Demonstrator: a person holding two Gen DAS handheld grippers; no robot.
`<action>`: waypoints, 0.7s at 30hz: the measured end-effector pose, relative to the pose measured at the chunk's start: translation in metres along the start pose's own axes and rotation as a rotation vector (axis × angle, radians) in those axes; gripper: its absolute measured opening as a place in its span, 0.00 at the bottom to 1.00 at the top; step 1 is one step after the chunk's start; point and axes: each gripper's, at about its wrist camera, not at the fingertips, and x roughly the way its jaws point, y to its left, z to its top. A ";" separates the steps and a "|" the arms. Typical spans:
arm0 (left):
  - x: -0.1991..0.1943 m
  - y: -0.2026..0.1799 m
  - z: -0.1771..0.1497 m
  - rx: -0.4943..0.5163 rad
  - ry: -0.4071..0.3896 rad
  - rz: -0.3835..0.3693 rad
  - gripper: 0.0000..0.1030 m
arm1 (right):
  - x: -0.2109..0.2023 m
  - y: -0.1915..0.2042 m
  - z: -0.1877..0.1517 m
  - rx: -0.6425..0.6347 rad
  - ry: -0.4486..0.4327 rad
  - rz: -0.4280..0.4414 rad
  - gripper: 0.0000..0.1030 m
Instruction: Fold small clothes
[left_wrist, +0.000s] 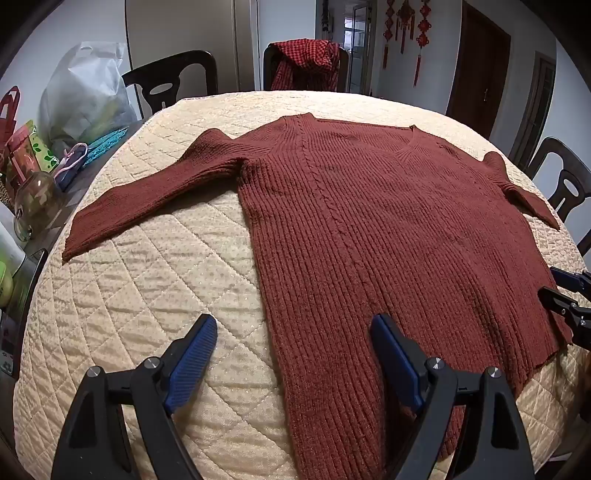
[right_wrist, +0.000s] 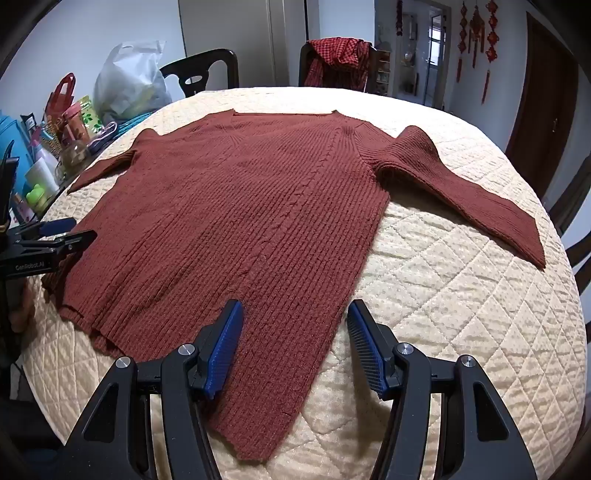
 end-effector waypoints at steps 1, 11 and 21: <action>0.000 0.000 0.000 -0.004 0.000 -0.005 0.85 | 0.000 0.000 0.000 0.001 0.000 0.002 0.58; 0.000 0.001 0.000 0.002 0.000 0.003 0.85 | 0.000 -0.001 0.000 0.003 -0.002 0.004 0.58; 0.000 0.001 0.000 0.003 0.000 0.004 0.85 | -0.001 -0.001 0.000 0.003 -0.001 0.004 0.58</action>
